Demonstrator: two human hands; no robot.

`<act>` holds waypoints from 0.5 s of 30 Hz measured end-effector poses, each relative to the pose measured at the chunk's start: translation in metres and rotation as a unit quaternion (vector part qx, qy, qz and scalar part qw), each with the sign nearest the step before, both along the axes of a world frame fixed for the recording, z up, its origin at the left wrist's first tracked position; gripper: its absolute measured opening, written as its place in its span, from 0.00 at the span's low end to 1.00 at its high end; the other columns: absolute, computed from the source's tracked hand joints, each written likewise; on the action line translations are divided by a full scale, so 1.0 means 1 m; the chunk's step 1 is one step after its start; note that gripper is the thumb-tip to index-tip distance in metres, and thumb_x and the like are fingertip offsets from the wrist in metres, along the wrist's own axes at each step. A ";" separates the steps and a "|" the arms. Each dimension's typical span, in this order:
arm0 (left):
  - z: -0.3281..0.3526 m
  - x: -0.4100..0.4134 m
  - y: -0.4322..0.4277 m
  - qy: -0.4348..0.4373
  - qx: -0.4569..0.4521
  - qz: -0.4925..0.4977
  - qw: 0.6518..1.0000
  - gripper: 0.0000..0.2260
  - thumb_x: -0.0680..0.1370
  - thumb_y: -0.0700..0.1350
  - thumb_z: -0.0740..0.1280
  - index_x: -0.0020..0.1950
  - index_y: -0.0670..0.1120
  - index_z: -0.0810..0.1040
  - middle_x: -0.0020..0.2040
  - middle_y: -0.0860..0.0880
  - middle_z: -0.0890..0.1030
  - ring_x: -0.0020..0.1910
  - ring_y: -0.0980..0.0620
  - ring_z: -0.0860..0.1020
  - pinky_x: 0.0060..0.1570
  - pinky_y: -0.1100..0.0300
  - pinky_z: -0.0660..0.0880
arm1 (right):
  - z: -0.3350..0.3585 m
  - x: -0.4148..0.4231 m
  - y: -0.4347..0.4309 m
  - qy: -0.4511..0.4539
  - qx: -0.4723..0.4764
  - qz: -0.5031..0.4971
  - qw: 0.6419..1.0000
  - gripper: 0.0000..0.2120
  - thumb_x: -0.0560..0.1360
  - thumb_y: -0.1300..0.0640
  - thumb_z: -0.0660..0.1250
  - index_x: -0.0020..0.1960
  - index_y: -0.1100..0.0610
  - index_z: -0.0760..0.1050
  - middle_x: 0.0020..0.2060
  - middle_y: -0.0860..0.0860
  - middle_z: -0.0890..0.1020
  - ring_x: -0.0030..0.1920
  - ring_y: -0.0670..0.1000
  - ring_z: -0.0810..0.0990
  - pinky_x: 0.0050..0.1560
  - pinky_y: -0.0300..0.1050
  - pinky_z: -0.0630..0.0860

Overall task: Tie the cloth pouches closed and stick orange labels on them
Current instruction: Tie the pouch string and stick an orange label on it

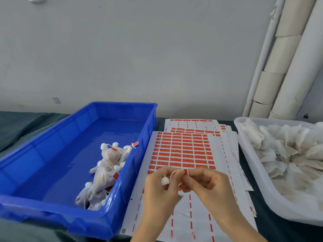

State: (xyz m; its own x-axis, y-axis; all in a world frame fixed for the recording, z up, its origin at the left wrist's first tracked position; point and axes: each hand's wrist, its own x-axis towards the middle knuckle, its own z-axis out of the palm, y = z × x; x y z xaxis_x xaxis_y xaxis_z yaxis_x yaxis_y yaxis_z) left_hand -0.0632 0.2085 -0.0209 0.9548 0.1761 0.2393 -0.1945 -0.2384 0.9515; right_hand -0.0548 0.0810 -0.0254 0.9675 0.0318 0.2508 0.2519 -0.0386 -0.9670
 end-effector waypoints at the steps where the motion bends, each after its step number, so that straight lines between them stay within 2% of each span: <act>1: 0.001 -0.001 0.007 -0.011 -0.001 0.004 1.000 0.05 0.75 0.46 0.69 0.40 0.50 0.83 0.35 0.54 0.83 0.36 0.56 0.82 0.32 0.68 0.75 | 0.002 0.001 0.007 -0.006 0.002 0.004 1.000 0.09 0.64 0.51 0.72 0.43 0.50 0.82 0.36 0.45 0.86 0.36 0.49 0.85 0.37 0.35 0.80; 3: 0.008 -0.005 0.023 -0.019 -0.011 -0.002 1.000 0.06 0.73 0.53 0.67 0.43 0.52 0.82 0.36 0.54 0.84 0.35 0.57 0.82 0.32 0.68 0.76 | 0.007 0.005 0.022 -0.025 0.002 0.011 1.000 0.08 0.64 0.51 0.71 0.43 0.48 0.82 0.36 0.42 0.85 0.37 0.47 0.85 0.35 0.32 0.78; 5: 0.014 -0.011 0.042 0.014 -0.037 -0.015 0.999 0.11 0.72 0.58 0.65 0.50 0.55 0.79 0.40 0.53 0.84 0.36 0.55 0.83 0.33 0.65 0.78 | 0.014 0.014 0.035 -0.033 0.003 0.013 0.999 0.06 0.67 0.53 0.72 0.43 0.44 0.82 0.37 0.39 0.85 0.38 0.45 0.85 0.35 0.31 0.78; 6: 0.017 -0.011 0.052 0.044 -0.074 -0.016 0.996 0.10 0.74 0.55 0.66 0.54 0.55 0.77 0.39 0.53 0.84 0.36 0.55 0.83 0.33 0.65 0.78 | 0.017 0.020 0.041 -0.029 0.009 0.014 0.999 0.06 0.69 0.55 0.73 0.42 0.43 0.81 0.37 0.39 0.85 0.38 0.44 0.85 0.35 0.32 0.78; 8: 0.024 -0.012 0.079 0.091 -0.137 -0.012 0.986 0.08 0.79 0.43 0.64 0.57 0.48 0.74 0.31 0.52 0.78 0.29 0.58 0.77 0.30 0.69 0.72 | 0.026 0.032 0.053 -0.013 0.023 0.023 0.999 0.08 0.71 0.58 0.73 0.41 0.44 0.81 0.35 0.42 0.85 0.37 0.45 0.85 0.34 0.32 0.78; 10: 0.026 -0.017 0.105 0.092 -0.159 -0.040 0.982 0.09 0.75 0.39 0.62 0.54 0.40 0.75 0.28 0.53 0.69 0.26 0.59 0.67 0.29 0.67 0.65 | 0.032 0.041 0.067 -0.020 0.006 0.047 0.999 0.08 0.73 0.59 0.72 0.42 0.45 0.82 0.35 0.43 0.85 0.37 0.45 0.85 0.34 0.31 0.77; 11: 0.030 -0.015 0.113 0.086 -0.168 -0.036 0.981 0.09 0.75 0.40 0.62 0.52 0.39 0.76 0.28 0.54 0.68 0.25 0.58 0.65 0.28 0.66 0.64 | 0.034 0.042 0.075 -0.027 -0.007 0.073 0.997 0.08 0.74 0.59 0.71 0.44 0.46 0.82 0.36 0.43 0.85 0.38 0.44 0.85 0.36 0.31 0.78; 13: 0.041 -0.014 0.126 0.082 -0.220 -0.023 0.972 0.10 0.79 0.42 0.60 0.48 0.41 0.80 0.25 0.56 0.70 0.23 0.58 0.68 0.27 0.65 0.68 | 0.034 0.040 0.097 -0.031 -0.034 0.156 0.987 0.09 0.74 0.55 0.71 0.53 0.46 0.80 0.39 0.42 0.85 0.42 0.43 0.84 0.41 0.32 0.78; 15: 0.046 -0.018 0.139 0.048 -0.215 -0.050 0.974 0.11 0.75 0.48 0.62 0.43 0.47 0.83 0.26 0.55 0.74 0.24 0.57 0.73 0.30 0.63 0.71 | 0.029 0.033 0.121 -0.008 -0.054 0.242 0.969 0.22 0.69 0.46 0.74 0.62 0.45 0.75 0.44 0.41 0.85 0.47 0.42 0.84 0.44 0.31 0.77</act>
State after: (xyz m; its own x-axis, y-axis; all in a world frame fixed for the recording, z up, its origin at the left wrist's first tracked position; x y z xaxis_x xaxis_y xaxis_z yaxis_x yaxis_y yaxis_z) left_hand -0.0816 0.3476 0.0248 0.9867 0.1454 0.0722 -0.1010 0.2021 0.9741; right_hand -0.0223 0.2023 0.0038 0.8288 0.5079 0.2347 0.2799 -0.0131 -0.9600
